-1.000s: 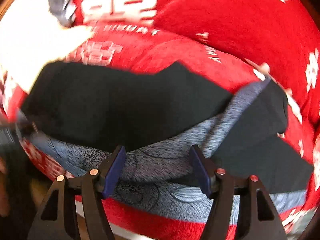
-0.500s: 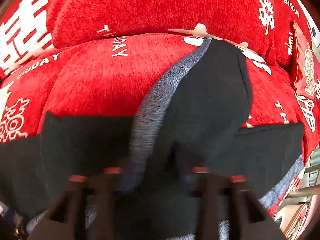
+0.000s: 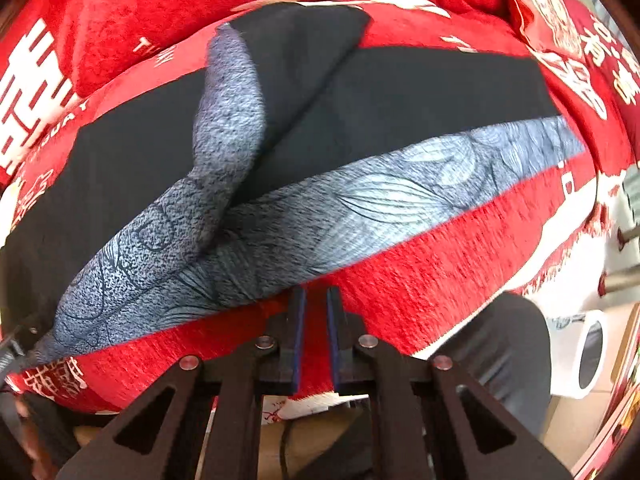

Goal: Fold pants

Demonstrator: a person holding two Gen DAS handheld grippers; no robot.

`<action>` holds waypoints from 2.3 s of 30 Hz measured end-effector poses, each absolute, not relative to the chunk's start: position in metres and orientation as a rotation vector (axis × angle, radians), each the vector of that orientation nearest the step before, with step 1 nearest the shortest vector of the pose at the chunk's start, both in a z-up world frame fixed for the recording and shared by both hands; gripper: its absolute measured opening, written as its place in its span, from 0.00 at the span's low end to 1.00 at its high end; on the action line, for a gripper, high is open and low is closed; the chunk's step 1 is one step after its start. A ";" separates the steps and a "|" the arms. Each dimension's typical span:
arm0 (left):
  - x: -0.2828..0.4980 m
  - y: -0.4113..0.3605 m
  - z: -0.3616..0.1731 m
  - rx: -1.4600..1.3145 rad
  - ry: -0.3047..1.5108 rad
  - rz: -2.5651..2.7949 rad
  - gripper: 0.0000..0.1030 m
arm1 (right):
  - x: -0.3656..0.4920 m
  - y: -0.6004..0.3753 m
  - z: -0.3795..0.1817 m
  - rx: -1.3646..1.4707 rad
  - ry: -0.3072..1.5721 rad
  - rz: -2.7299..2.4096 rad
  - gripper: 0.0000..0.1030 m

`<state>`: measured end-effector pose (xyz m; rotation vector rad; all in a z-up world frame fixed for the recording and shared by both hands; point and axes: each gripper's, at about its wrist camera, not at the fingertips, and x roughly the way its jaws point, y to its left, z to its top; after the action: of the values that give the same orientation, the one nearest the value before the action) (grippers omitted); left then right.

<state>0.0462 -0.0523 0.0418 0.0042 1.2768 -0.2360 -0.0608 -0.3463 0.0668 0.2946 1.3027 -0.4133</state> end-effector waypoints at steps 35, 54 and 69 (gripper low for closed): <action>0.054 -0.051 0.034 0.010 1.324 -0.229 0.99 | 0.000 -0.489 0.122 0.199 1.021 -0.392 0.05; 0.054 -0.054 0.033 0.006 1.338 -0.194 0.99 | -0.034 -0.594 0.090 0.637 0.747 -0.278 0.85; 0.060 -0.055 0.041 -0.002 1.342 -0.217 0.99 | -0.058 -0.637 0.138 0.607 0.700 -0.394 0.06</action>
<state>0.0601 -0.0551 0.0405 -0.0021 1.3416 -0.2172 -0.0580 -0.6373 0.1377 0.6073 0.6996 -0.3943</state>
